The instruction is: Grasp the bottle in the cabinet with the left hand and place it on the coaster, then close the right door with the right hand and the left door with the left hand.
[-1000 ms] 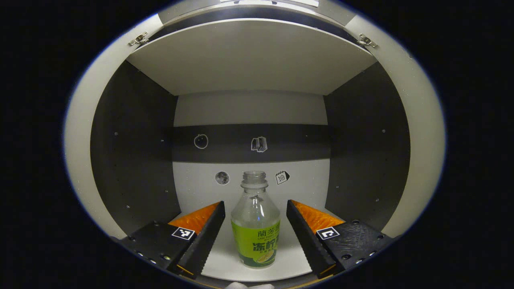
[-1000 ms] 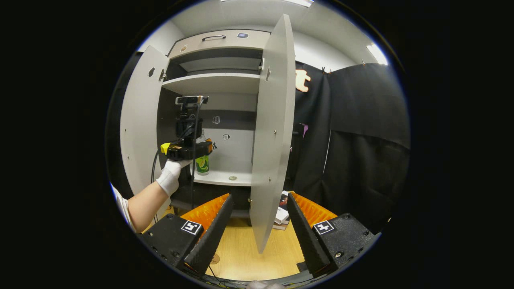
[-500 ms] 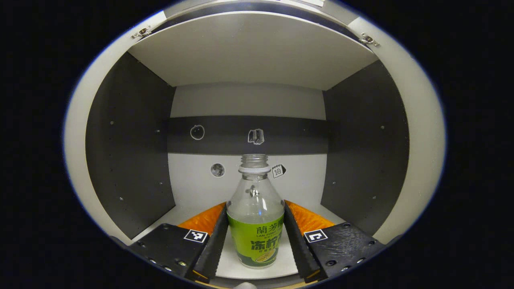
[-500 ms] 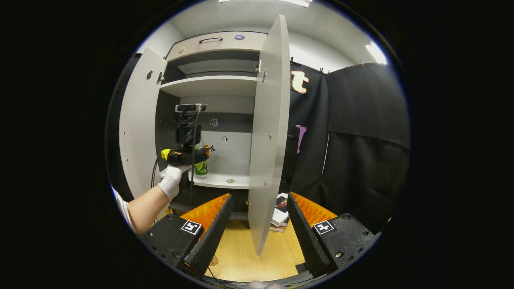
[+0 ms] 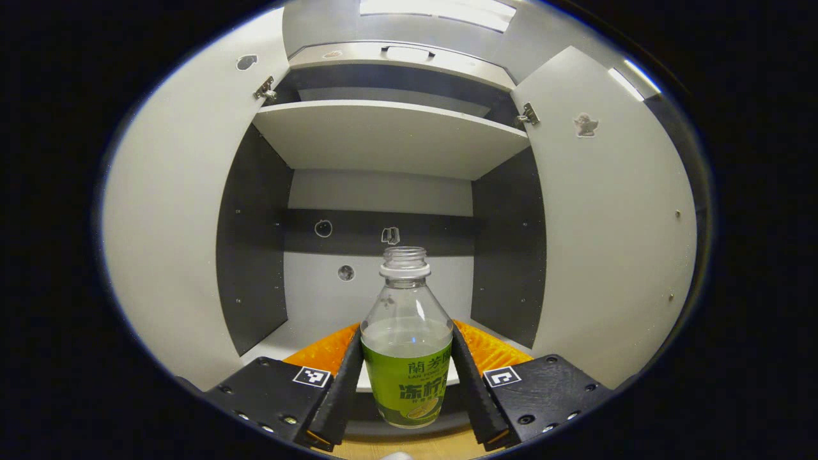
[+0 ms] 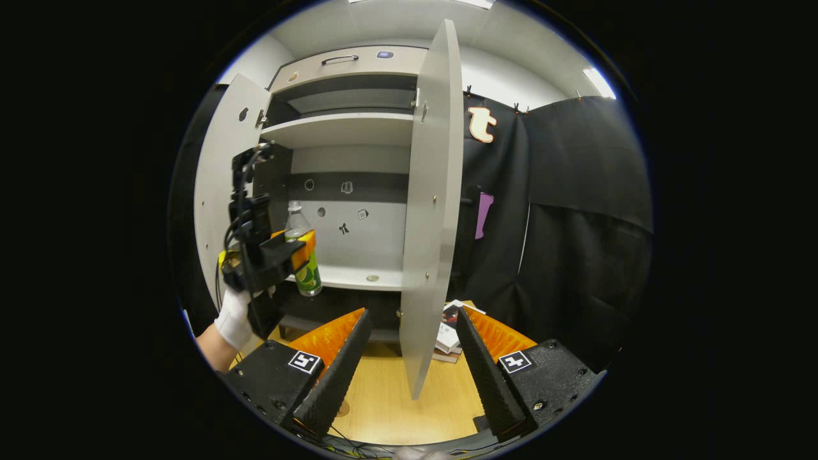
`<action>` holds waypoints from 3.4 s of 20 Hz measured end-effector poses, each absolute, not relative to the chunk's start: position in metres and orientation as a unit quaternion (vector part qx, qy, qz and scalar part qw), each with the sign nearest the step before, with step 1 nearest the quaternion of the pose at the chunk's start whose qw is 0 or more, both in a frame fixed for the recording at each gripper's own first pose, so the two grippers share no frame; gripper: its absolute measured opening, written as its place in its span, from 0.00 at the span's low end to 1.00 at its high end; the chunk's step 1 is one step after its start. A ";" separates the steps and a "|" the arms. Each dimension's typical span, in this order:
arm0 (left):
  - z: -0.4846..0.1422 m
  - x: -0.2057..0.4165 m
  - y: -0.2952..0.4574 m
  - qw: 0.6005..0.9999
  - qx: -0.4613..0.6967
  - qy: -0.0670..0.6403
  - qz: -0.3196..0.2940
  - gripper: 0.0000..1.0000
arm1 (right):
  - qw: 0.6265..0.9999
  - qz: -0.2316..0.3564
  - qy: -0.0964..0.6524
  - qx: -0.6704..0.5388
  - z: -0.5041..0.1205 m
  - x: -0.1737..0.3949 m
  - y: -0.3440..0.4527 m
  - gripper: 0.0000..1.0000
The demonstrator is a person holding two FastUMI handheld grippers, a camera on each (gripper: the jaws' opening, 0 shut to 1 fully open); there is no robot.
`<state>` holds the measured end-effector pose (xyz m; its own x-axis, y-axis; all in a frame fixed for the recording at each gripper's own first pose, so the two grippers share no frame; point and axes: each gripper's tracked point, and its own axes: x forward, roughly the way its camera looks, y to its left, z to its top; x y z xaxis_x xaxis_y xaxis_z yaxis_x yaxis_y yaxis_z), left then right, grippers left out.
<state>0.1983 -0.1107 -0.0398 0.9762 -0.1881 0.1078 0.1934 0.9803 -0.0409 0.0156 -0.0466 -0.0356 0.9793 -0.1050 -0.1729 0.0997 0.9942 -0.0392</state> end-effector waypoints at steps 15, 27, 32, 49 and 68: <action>-0.256 0.067 -0.158 0.979 -0.047 0.036 -0.197 0.72 | 0.988 -0.049 0.141 -0.042 -0.077 -0.018 -0.054 0.83; -0.315 0.048 -0.171 0.974 -0.012 0.029 -0.223 0.73 | 0.984 -0.046 0.162 -0.054 -0.095 -0.026 -0.053 0.84; -0.334 0.044 -0.173 0.972 -0.016 0.038 -0.229 0.75 | 0.984 -0.047 0.156 -0.071 -0.088 -0.030 -0.057 0.83; -0.177 0.038 -0.165 0.973 -0.008 -0.023 -0.229 0.94 | 0.992 -0.039 0.115 -0.035 -0.066 -0.046 -0.052 0.84; -0.058 -0.060 0.003 0.997 0.040 0.043 0.054 0.94 | 0.998 -0.049 0.005 0.040 0.018 0.082 -0.207 0.83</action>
